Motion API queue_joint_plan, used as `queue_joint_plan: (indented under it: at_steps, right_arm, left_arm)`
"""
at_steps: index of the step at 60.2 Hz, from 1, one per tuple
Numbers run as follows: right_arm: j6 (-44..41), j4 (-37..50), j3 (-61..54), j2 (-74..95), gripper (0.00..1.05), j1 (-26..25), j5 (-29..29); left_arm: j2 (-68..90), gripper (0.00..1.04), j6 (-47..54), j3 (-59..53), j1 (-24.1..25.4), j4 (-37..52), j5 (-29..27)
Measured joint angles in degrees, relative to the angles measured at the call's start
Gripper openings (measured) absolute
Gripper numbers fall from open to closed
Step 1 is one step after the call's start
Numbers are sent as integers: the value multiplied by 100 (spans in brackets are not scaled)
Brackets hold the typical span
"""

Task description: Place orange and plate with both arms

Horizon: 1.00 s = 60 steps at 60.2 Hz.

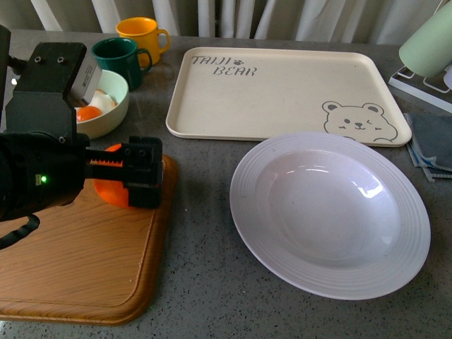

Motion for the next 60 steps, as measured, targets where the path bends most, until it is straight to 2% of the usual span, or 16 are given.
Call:
queue_joint_plan:
  at_steps: [17,27,37,47,60]
  right_arm:
    - [0,0,0,0,96,0,0]
    - [0,0,0,0,96,0,0]
    - [0,0,0,0,96,0,0]
    - [0,0,0,0,96,0,0]
    - [0,0,0,0,96,0,0]
  left_arm:
    - [68,95,85,116,101,-15,-48]
    - [22,66,125,114,103,-26,-24]
    - [-291,58,79,114,28,-175,201]
    - [-573,58,120,236,-317,-319,437]
    - [-192,57,525,922,-1244,-457,787]
